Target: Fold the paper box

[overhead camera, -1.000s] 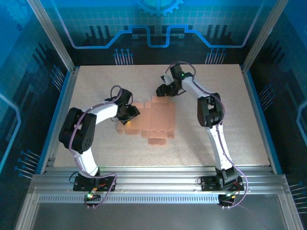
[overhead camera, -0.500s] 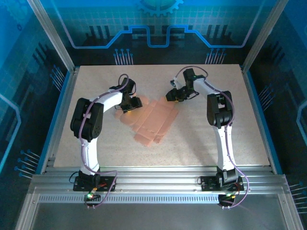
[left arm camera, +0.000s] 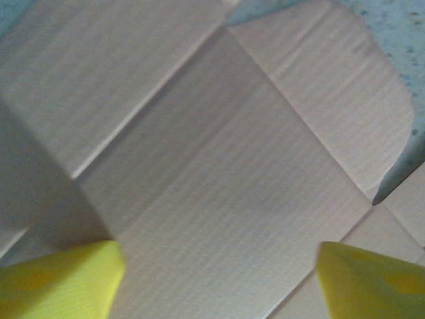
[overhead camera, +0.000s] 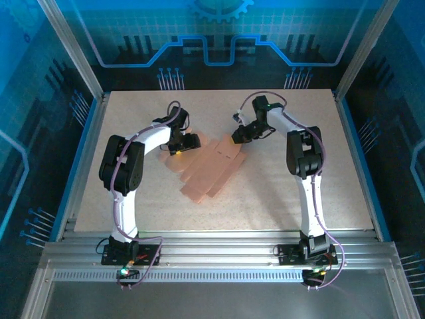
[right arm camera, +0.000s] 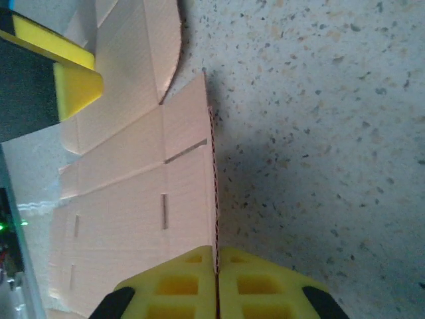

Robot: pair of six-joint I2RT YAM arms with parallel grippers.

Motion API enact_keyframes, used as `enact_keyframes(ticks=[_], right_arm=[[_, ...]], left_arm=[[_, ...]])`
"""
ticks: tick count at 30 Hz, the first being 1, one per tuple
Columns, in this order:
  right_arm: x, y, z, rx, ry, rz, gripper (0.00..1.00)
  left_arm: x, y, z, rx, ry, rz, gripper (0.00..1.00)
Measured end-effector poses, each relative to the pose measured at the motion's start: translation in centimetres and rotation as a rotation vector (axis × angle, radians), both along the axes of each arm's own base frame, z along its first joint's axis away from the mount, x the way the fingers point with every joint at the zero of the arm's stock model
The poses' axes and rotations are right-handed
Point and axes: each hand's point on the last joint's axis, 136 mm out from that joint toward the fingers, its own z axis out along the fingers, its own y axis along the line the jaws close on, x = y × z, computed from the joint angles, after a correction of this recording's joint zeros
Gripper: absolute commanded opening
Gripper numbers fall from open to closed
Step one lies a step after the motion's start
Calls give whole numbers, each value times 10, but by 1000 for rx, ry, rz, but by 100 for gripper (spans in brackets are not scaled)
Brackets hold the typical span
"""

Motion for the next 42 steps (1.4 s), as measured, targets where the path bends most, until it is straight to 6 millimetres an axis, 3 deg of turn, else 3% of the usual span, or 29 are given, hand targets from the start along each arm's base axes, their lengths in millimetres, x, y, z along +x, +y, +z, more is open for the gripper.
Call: enact_keyframes(ticks=[2, 4, 7, 10, 13, 15, 17, 22, 25, 29, 36, 39, 42], right_arm=[[-1, -4, 3, -28, -16, -21, 2], [-1, -14, 8, -56, -40, -61, 4], [-5, -33, 13, -94, -73, -141, 3], [-16, -53, 14, -123, -92, -227, 4], [-33, -64, 8, -135, -90, -282, 6], [-45, -68, 2, -144, -80, -302, 14], [-55, -71, -4, -149, -67, -317, 33], [-65, -82, 2, -175, -70, -404, 60], [-74, -94, 26, -164, -93, -547, 61], [-113, -103, 46, -119, -67, -746, 61], [-190, -49, 15, -97, 168, -812, 58], [-208, -35, 5, -84, 246, -840, 56], [-212, -29, -3, -54, 298, -876, 54]], left_arm=[[1, -3, 6, -2, -17, -3, 99], [1, -5, 19, 1, -43, -6, 99], [5, -9, 52, -7, -119, -13, 99], [5, -22, 88, -30, -201, -50, 93], [5, -40, 101, -65, -238, -110, 84], [0, -51, 96, -82, -221, -151, 73], [-6, -60, 86, -94, -197, -190, 65], [-18, -85, 57, -138, -123, -258, 54], [-27, -93, 40, -157, -76, -281, 49], [-39, -91, 22, -155, -23, -280, 49], [-45, -89, -4, -160, 43, -248, 49], [-45, -90, -6, -176, 45, -231, 49], [-45, -91, -6, -196, 44, -219, 49]])
